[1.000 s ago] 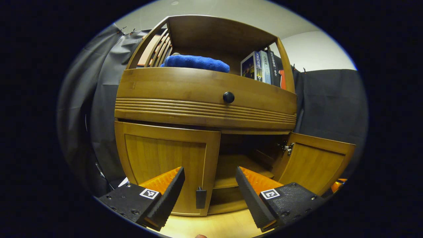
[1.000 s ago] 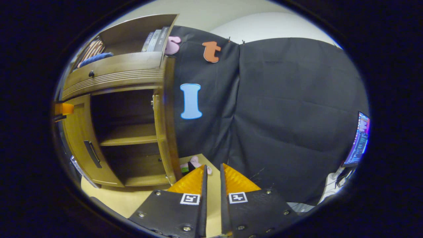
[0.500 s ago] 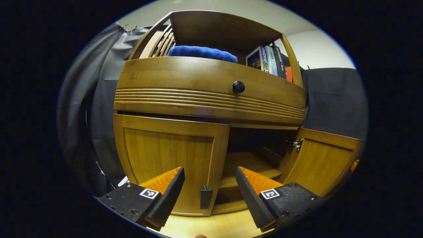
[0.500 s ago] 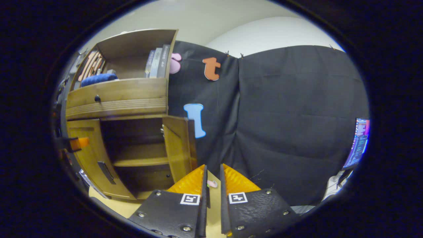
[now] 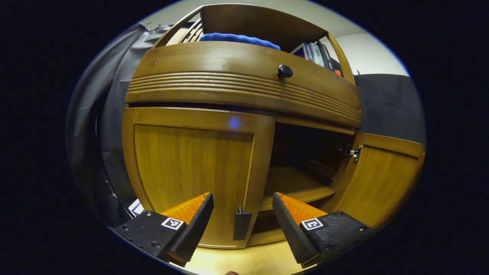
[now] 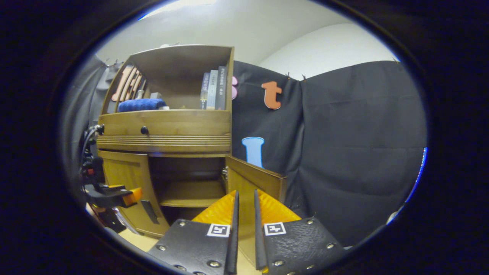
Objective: Open the right door of the double-door shoe cabinet with the right hand, and open the left door with the left hand.
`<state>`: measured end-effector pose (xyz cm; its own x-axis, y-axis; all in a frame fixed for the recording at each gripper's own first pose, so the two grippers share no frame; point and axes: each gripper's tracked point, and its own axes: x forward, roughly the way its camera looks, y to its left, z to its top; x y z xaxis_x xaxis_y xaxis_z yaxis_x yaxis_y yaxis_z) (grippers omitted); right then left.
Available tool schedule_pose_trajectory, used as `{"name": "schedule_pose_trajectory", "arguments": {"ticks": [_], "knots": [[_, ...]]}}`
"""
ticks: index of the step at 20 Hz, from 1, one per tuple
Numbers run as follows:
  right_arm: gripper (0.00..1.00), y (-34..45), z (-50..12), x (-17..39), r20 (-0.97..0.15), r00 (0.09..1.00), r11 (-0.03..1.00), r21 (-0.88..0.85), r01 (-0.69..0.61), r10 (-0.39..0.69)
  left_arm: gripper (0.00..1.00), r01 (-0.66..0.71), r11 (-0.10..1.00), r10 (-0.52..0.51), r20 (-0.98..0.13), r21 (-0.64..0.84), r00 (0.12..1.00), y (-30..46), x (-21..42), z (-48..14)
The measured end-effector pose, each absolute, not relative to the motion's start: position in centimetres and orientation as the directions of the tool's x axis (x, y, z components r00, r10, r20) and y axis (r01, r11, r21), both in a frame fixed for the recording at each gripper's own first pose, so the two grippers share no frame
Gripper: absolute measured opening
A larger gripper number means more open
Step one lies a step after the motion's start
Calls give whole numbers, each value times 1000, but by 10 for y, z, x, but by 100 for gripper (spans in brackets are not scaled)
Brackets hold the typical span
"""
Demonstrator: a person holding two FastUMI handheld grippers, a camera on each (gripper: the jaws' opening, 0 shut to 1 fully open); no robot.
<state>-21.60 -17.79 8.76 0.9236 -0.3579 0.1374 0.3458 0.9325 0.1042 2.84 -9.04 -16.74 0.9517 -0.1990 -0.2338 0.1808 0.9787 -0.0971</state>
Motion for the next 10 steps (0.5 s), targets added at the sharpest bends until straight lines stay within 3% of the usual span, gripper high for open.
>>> {"name": "schedule_pose_trajectory", "arguments": {"ticks": [1,2,5,10], "knots": [[19,-172,89,-211,142,932,940,113,321,-335,96,179,979,-197,-242,-95,950,-90,31,-177],[30,-168,91,-206,148,938,947,119,299,-315,96,179,979,-198,-248,-94,948,-91,36,-186],[49,-158,95,-200,164,949,961,106,255,-270,95,172,981,-191,-311,-89,931,-93,50,-225],[53,-150,99,-191,169,956,970,74,231,-241,53,170,973,-219,-372,-159,902,-99,58,-261]]}}
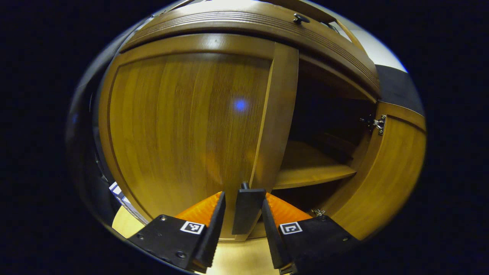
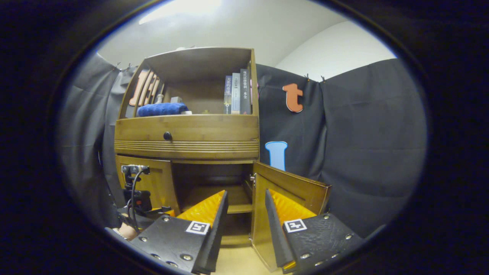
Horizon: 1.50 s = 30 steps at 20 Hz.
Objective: Open the right door of the double-door shoe cabinet with the right hand, and open the left door with the left hand.
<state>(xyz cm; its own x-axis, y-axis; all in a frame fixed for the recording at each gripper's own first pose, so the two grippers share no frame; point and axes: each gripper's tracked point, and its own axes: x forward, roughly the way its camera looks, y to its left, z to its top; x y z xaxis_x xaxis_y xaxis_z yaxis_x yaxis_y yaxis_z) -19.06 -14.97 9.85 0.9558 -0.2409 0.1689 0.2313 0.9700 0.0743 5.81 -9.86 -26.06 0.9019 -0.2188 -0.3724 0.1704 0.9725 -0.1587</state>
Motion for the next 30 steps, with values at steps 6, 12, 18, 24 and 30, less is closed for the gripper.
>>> {"name": "schedule_pose_trajectory", "arguments": {"ticks": [6,12,18,24,30], "knots": [[53,-149,90,-180,151,963,974,75,213,-223,35,202,975,-220,-351,-88,910,-102,55,-259],[53,-140,86,-167,143,974,983,76,164,-174,34,213,971,-239,-348,-113,906,-99,34,-255],[53,-119,78,-155,125,988,994,64,88,-95,34,208,971,-236,-344,-116,909,-88,0,-250],[53,-94,70,-143,108,994,998,57,5,-11,33,186,974,-219,-339,-127,915,-73,-34,-244],[53,-68,67,-125,100,993,996,44,-73,68,33,172,975,-209,-331,-138,920,-54,-64,-240]]}}
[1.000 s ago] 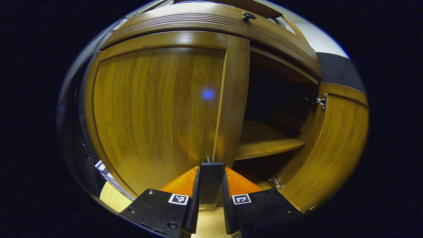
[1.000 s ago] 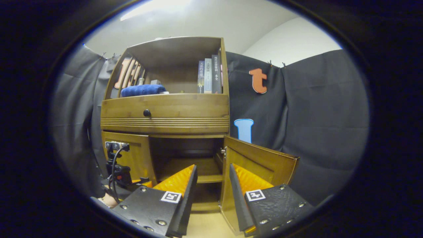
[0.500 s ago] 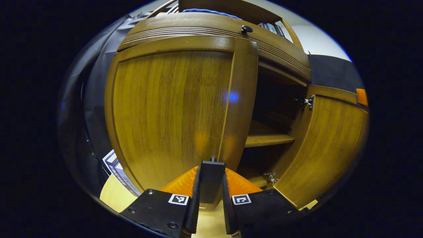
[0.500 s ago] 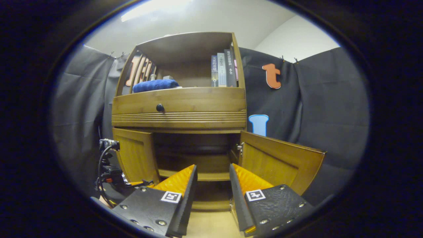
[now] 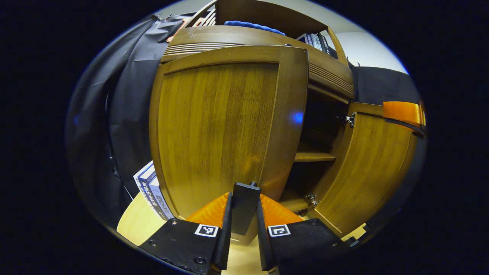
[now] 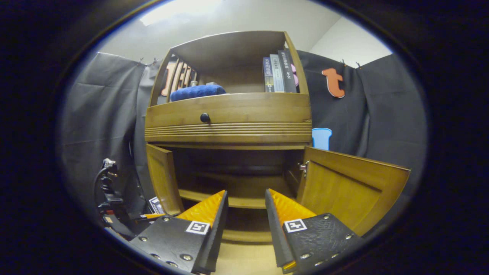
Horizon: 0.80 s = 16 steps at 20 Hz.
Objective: Open the right door of the double-door shoe cabinet with the right hand, and open the left door with the left hand.
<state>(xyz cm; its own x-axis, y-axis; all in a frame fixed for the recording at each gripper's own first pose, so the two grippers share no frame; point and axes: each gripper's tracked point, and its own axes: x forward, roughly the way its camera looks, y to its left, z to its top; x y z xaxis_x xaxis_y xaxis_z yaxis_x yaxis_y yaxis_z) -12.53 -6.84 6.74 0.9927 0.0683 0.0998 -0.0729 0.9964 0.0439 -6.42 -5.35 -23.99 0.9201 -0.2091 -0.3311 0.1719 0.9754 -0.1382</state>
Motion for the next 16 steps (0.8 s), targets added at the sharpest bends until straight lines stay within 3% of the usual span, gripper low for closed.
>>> {"name": "schedule_pose_trajectory", "arguments": {"ticks": [2,4,6,10,15,16], "knots": [[53,-56,65,-119,92,991,994,42,-97,93,30,164,974,-207,-331,-154,921,-47,-74,-239],[57,-42,64,-115,86,988,990,46,-131,127,33,156,975,-201,-329,-159,923,-39,-83,-237],[53,-28,61,-111,79,985,986,43,-160,157,33,147,977,-192,-327,-158,925,-31,-92,-236],[57,-4,56,-104,63,974,976,28,-218,216,33,115,979,-164,-318,-167,934,-11,-109,-232],[53,24,55,-95,54,958,959,17,-283,282,33,68,981,-122,-310,-180,943,7,-123,-228],[57,28,56,-94,53,955,956,16,-294,293,36,61,983,-112,-299,-174,948,10,-125,-225]]}}
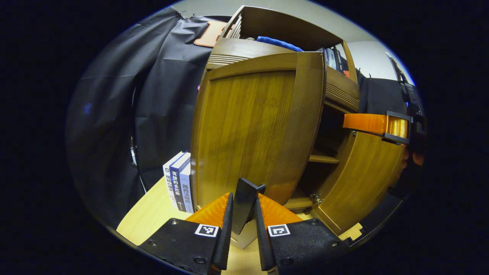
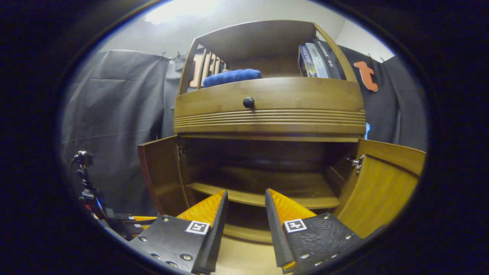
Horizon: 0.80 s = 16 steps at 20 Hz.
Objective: Open the right door of the double-door shoe cabinet with the right hand, and open the left door with the left hand.
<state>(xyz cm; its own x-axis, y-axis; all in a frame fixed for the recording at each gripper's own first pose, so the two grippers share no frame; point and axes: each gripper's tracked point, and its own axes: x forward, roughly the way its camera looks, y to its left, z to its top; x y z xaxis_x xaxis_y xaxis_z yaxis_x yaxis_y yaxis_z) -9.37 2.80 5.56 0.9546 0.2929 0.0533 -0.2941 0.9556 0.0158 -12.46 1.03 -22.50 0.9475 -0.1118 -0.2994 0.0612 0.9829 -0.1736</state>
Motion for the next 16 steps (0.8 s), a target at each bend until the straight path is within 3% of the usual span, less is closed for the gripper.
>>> {"name": "schedule_pose_trajectory", "arguments": {"ticks": [1,2,4,8,11,12,14,16], "knots": [[57,31,55,-93,53,952,953,14,-304,303,33,55,984,-103,-298,-168,949,14,-128,-224],[53,34,54,-92,51,949,950,12,-313,312,36,45,986,-93,-296,-163,951,19,-130,-222],[57,40,52,-89,44,943,944,9,-330,329,29,22,986,-68,-280,-162,957,27,-134,-215],[53,46,45,-88,30,934,934,16,-358,357,33,-24,985,-24,-272,-169,962,48,-142,-211],[57,51,41,-85,25,927,927,18,-373,373,30,-82,986,39,-271,-147,962,65,-148,-209],[53,52,40,-85,22,926,926,18,-377,377,33,-104,985,64,-272,-136,960,73,-151,-209],[57,54,37,-83,15,923,923,21,-385,385,34,-139,983,103,-272,-118,957,87,-156,-206],[53,57,34,-82,9,919,919,25,-393,393,36,-172,978,136,-273,-113,952,101,-157,-205]]}}
